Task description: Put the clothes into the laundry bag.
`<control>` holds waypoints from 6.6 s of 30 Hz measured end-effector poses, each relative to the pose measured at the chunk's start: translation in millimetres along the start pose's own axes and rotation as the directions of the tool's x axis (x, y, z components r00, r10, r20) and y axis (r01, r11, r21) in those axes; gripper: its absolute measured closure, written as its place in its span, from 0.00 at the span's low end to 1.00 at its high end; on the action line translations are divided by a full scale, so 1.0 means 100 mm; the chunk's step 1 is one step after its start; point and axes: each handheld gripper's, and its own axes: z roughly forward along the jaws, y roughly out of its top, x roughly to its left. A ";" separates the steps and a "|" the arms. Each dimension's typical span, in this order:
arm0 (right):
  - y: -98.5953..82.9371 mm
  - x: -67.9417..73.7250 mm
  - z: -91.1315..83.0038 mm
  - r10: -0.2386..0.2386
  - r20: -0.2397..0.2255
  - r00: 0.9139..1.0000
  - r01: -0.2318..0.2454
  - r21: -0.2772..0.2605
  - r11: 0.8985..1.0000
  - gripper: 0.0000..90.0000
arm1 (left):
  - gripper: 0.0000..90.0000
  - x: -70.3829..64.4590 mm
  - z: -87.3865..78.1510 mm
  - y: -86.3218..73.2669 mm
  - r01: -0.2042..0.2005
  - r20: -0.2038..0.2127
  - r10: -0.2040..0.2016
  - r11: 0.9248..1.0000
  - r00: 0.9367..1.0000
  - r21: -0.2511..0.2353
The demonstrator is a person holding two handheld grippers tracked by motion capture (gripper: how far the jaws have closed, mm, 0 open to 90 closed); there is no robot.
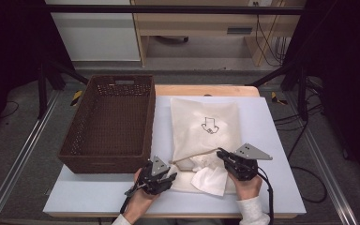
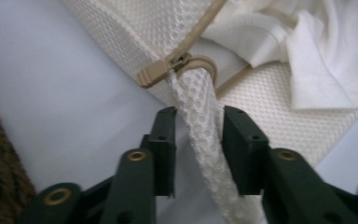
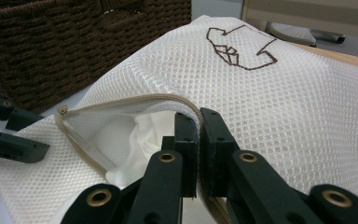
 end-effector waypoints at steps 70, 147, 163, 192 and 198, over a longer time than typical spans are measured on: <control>-0.12 0.06 1.00 -0.034 0.198 0.980 -0.002 0.177 0.984 0.86 | 0.91 -0.01 0.06 -0.11 -0.008 0.015 0.008 1.000 1.000 -0.016; -0.67 -0.36 -0.37 0.123 0.151 0.981 -0.159 0.257 0.953 0.76 | 0.88 0.08 0.00 -0.08 0.076 0.052 -0.075 0.997 0.996 -0.010; -0.10 0.27 -0.27 0.016 -0.056 0.998 -0.011 0.095 0.995 0.68 | 0.84 0.05 0.04 -0.13 0.038 0.020 -0.038 0.999 0.999 -0.020; -0.13 0.17 1.00 -0.044 0.154 0.987 0.002 0.258 0.966 0.95 | 0.91 0.04 0.03 -0.10 0.038 0.023 -0.038 0.999 0.999 -0.004; -0.15 0.26 0.57 -0.024 0.021 0.999 0.019 0.193 0.981 0.78 | 0.77 0.06 0.00 -0.08 0.055 0.029 -0.055 0.998 0.998 -0.024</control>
